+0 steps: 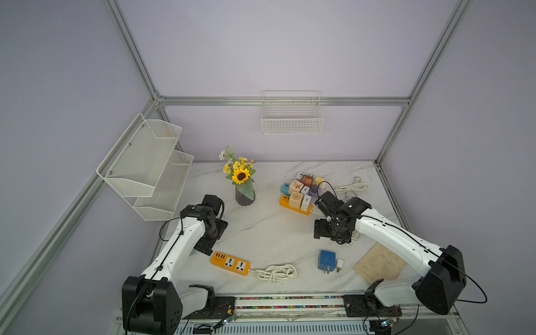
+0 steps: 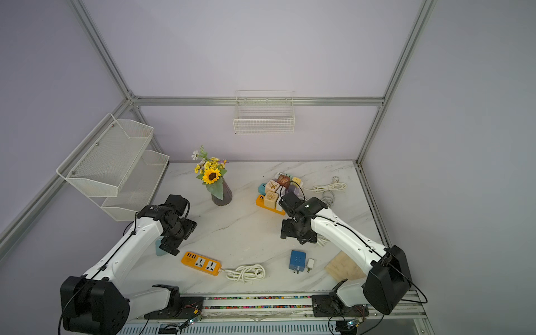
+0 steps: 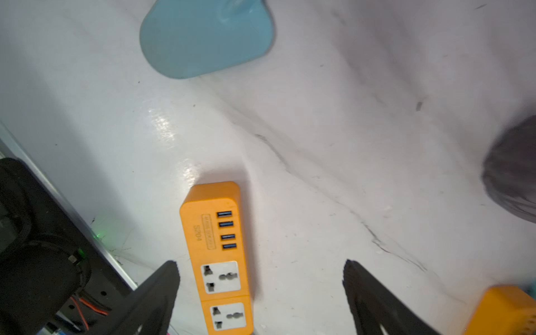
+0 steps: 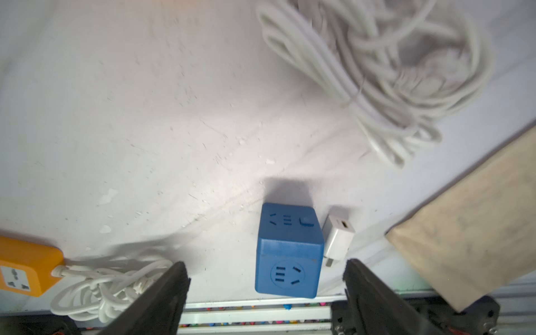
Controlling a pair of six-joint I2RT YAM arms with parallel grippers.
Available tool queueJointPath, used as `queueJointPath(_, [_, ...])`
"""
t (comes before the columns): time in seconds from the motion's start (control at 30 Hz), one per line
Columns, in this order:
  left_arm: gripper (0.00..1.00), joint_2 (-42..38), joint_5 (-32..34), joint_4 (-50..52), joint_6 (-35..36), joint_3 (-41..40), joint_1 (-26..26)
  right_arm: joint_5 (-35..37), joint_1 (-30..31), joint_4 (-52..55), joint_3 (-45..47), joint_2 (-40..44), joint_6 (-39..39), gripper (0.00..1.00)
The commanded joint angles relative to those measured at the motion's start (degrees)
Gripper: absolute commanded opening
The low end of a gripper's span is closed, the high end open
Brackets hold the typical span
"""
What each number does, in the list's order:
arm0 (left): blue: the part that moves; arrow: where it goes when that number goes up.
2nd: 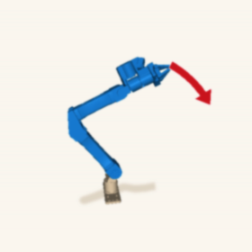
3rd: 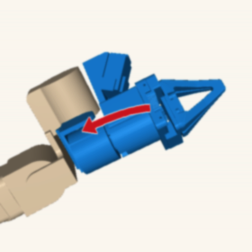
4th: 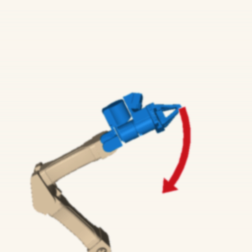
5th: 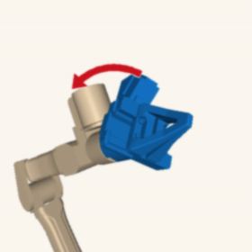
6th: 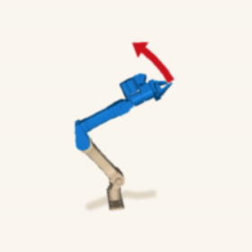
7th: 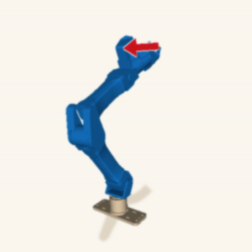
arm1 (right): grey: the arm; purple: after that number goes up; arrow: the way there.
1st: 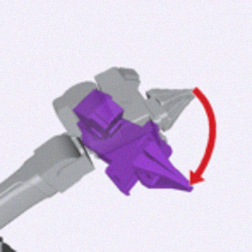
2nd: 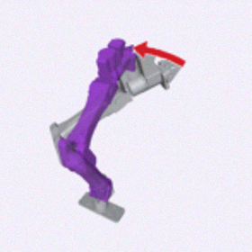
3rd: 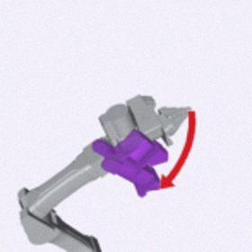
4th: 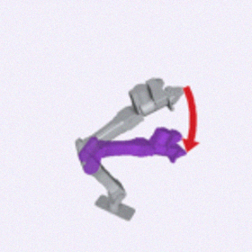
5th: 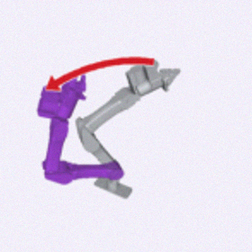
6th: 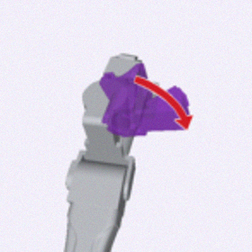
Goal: Pull the plug off the socket
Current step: Place the plug at the center of the board, then move the socket to the center of the board.
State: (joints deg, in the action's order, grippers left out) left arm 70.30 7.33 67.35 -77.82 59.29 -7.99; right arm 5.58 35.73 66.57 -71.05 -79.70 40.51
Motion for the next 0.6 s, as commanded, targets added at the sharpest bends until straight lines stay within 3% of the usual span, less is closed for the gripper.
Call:
queueJointPath(0.0, [0.89,-0.39,1.26,-3.68,3.22,5.09,-2.24,9.5,-0.69,-6.15,-4.68,-0.66,-12.9,0.88])
queueJointPath(0.07, [0.88,1.42,-0.35,-7.68,4.62,6.79,-4.28,9.03,-1.21,-15.3,-4.0,-0.52,-22.61,0.88])
queueJointPath(0.27, [0.84,9.38,-8.55,-20.53,5.27,7.03,-10.2,-3.88,-5.75,-46.14,9.01,2.97,-48.79,0.83])
queueJointPath(0.43, [0.81,13.57,-10.51,-29.48,4.58,5.06,-15.09,-10.93,-11.59,-53.6,12.34,-2.73,-52.64,0.71])
queueJointPath(0.57, [0.79,15.08,-11.96,-34.02,4.52,3.37,-16.96,-17.51,-14.54,-55.44,14.75,-5.14,-55.55,0.7])
